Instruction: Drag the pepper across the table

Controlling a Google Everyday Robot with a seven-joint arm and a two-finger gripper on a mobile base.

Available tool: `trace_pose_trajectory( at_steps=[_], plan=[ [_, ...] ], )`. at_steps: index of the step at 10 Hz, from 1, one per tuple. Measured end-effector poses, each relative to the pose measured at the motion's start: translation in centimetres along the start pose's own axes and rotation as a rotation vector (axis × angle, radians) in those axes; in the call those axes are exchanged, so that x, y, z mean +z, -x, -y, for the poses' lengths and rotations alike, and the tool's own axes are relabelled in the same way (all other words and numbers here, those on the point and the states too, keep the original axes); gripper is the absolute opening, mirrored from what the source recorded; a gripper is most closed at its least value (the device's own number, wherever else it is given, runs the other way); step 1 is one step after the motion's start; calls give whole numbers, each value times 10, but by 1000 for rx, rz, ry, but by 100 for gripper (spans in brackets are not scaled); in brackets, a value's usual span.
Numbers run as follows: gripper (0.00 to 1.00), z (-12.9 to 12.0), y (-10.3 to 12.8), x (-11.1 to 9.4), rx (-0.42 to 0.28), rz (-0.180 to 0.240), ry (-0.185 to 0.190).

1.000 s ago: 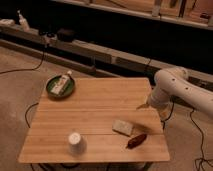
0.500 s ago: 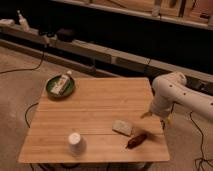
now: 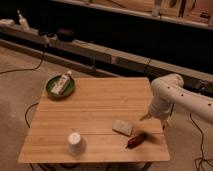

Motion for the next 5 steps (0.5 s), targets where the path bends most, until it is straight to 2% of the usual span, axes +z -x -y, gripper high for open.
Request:
trace_pose_trajectory(
  at_steps=[1, 3, 5],
  plan=[
    [80, 1, 1, 0, -1, 2, -4],
    [80, 7, 16, 9, -9, 43, -51],
    [80, 4, 29, 18, -14, 74, -60]
  ],
)
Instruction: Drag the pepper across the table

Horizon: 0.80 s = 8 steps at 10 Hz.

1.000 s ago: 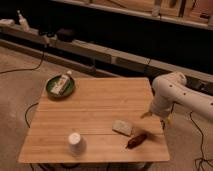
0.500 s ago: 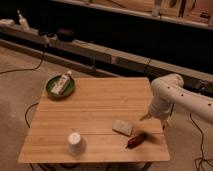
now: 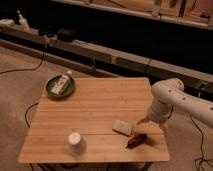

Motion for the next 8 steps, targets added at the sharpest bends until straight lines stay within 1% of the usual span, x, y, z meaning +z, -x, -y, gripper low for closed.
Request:
trace_pose_trajectory(
  at_steps=[2, 5, 8],
  plan=[
    [80, -3, 7, 8, -11, 4, 13],
    [80, 3, 20, 32, -15, 23, 31],
    [80, 10, 24, 49, 10, 39, 33]
  ],
)
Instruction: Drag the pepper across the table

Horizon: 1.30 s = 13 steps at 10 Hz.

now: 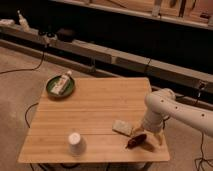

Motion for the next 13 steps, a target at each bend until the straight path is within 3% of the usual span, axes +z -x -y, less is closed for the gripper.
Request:
trace_pose_trajectory(
  at_steps=[4, 5, 6, 8, 13],
  plan=[
    [80, 5, 0, 19, 35, 11, 21],
    [75, 6, 0, 23, 42, 14, 26],
    [64, 8, -1, 27, 53, 15, 30],
    [56, 12, -2, 32, 74, 17, 32],
    [56, 19, -5, 31, 101, 9, 13]
  ],
)
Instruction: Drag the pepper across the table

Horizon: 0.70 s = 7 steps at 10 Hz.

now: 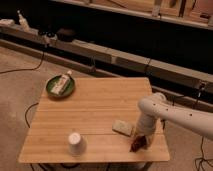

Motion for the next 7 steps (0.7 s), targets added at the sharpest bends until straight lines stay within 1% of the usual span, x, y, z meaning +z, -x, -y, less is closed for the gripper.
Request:
trace_pose_trajectory(
  at_steps=[3, 4, 5, 6, 7],
  plan=[
    [56, 10, -3, -7, -7, -19, -17],
    [53, 11, -2, -7, -11, -19, -17],
    [43, 13, 0, -6, -18, -18, -15],
    [36, 14, 2, -5, -22, -18, -13],
    [36, 14, 2, -4, -24, -18, -13]
  ],
)
